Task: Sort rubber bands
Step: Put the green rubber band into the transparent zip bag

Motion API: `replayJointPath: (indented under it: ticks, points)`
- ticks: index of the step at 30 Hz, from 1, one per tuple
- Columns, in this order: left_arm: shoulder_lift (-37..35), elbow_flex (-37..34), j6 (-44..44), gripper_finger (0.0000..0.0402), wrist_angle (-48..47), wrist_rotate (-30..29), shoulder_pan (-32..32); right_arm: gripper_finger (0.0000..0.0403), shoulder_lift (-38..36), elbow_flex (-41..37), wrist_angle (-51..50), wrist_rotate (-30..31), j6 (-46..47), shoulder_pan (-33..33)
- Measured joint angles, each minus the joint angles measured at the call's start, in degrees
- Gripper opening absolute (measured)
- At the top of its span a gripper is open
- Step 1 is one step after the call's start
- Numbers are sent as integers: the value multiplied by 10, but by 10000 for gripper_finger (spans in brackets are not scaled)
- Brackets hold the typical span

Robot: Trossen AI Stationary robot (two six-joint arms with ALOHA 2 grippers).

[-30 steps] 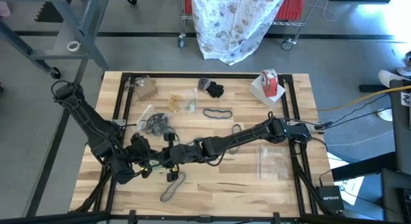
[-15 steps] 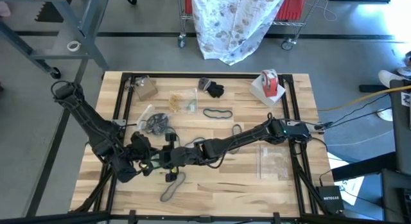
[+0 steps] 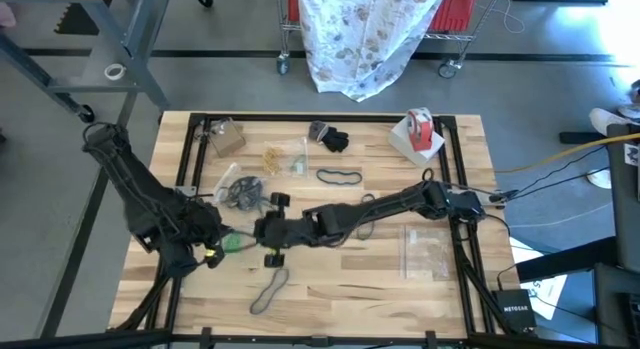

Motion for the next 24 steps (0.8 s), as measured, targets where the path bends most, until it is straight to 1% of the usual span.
replayJointPath:
  ticks: [3, 7, 10, 12, 17, 21, 24]
  points:
    - [-23, 6, 4, 0, -16, 0, -11, 105, 4, -26, -5, -19, 36, -17]
    - [-41, 6, -3, 0, -40, 1, -18, 105, 27, -63, 14, -86, 59, -35]
    - [-43, 6, 2, 0, -43, 1, -19, 105, 46, -91, 40, -118, 66, -49]
    - [-43, 6, 3, 0, -43, 2, -19, 105, 58, -102, 47, -128, 66, -59]
    - [-43, 6, 4, 0, -37, 2, -19, 105, 89, -109, 55, -131, 66, -86]
    - [-43, 6, 6, 0, -37, 2, -18, 105, 106, -109, 61, -176, 67, -104]
    - [-43, 6, 4, 0, -37, 2, -18, 104, 111, -109, 57, -182, 66, -105]
